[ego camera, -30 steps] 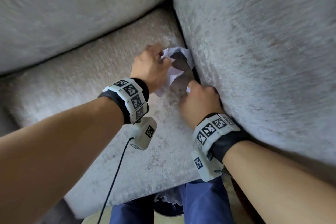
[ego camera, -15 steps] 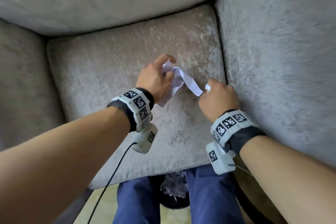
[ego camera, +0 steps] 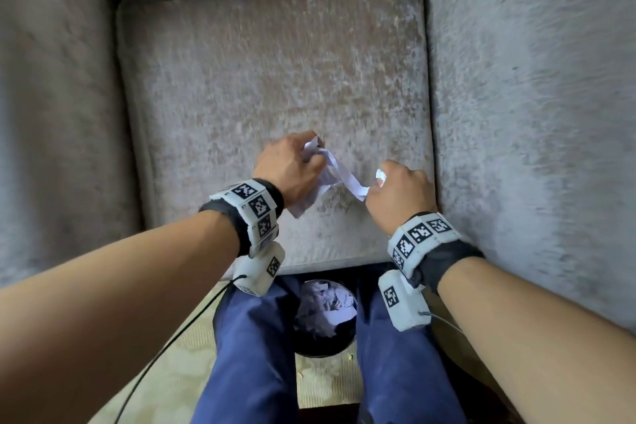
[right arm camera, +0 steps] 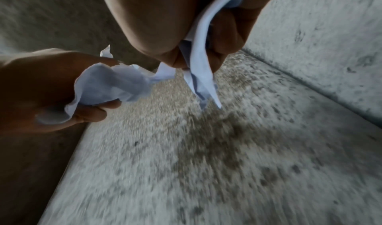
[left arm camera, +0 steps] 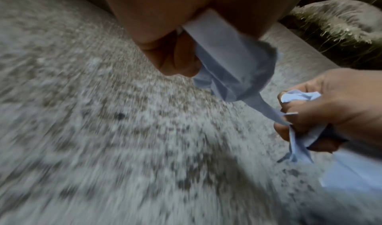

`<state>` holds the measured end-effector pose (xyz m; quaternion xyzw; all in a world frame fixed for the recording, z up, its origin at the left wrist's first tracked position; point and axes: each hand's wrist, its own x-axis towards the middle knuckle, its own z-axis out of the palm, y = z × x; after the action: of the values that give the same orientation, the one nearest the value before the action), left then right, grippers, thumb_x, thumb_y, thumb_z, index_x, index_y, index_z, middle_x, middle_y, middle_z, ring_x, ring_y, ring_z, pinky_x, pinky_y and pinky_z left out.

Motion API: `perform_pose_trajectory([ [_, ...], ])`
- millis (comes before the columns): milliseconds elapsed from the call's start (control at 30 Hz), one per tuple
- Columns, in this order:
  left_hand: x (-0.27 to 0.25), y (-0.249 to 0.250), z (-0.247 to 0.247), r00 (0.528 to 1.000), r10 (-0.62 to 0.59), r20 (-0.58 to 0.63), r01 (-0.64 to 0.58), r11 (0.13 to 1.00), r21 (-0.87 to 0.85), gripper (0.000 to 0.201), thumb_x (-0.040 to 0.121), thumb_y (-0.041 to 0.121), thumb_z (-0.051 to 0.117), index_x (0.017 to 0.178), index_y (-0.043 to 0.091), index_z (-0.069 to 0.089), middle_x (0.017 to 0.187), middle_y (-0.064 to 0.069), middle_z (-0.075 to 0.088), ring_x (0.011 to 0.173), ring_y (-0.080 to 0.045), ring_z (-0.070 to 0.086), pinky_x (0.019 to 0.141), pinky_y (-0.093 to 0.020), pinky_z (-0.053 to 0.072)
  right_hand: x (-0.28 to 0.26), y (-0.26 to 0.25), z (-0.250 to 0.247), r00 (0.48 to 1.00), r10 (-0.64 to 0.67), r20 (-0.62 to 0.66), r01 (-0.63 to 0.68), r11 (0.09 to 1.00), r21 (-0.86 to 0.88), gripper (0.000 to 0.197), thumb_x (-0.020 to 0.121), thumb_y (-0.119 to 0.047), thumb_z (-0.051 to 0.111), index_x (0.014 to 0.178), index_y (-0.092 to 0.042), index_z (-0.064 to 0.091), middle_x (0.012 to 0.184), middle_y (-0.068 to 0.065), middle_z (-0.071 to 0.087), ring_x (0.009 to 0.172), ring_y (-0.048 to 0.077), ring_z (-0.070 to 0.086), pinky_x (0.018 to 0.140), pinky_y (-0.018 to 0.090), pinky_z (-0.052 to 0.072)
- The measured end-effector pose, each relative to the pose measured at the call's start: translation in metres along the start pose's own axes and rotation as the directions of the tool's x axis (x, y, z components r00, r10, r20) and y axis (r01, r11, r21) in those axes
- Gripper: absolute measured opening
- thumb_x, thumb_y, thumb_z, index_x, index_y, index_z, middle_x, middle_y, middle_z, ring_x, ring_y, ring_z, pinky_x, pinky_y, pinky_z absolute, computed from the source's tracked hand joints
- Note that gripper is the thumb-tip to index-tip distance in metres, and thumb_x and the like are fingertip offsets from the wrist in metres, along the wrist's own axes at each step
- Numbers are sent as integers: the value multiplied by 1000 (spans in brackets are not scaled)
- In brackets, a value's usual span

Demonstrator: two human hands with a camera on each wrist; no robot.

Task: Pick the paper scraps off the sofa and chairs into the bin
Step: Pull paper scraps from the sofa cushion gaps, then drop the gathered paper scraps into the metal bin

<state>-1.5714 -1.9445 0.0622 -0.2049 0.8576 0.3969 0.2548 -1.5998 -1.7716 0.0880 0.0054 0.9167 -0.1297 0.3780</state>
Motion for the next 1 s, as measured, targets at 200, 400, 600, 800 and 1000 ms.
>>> perform_pose_trajectory([
  [200,-69,-11,66,995,-102,6,103,994,-48,15,89,24,54,91,13,64,78,-8,67,73,-29,60,64,-37,49,-42,52,28,983,-76,168,70,997,43,22,87,-29,51,95,-9,59,91,15,58,87,37,56,68,35,47],
  [400,-134,-54,141,964,-234,124,233,972,22,10,90,31,56,87,22,59,77,2,64,74,-24,60,66,-33,47,-71,102,92,928,-83,363,113,992,-63,7,83,-16,51,88,-13,54,97,15,63,88,35,58,70,34,47],
  [600,-149,-113,200,885,-387,258,362,921,141,19,88,46,51,84,28,55,91,-1,66,84,-27,61,73,-35,50,-82,122,164,884,42,465,-3,996,-86,16,86,-19,51,72,-18,44,91,11,53,81,35,57,65,34,46],
  [800,-156,-138,240,782,-553,289,521,833,184,33,88,33,53,121,33,57,122,-6,55,107,-31,58,80,-32,43,-79,124,228,833,138,536,-56,984,-166,29,90,-25,53,116,-15,57,117,14,55,102,37,59,80,38,52],
  [1000,-163,-160,261,747,-566,348,518,824,229,46,87,23,57,132,28,49,141,-5,38,111,-31,58,80,-33,44,-78,126,272,816,111,568,15,977,-212,38,90,-18,55,128,-11,50,128,14,54,117,33,53,90,33,44],
])
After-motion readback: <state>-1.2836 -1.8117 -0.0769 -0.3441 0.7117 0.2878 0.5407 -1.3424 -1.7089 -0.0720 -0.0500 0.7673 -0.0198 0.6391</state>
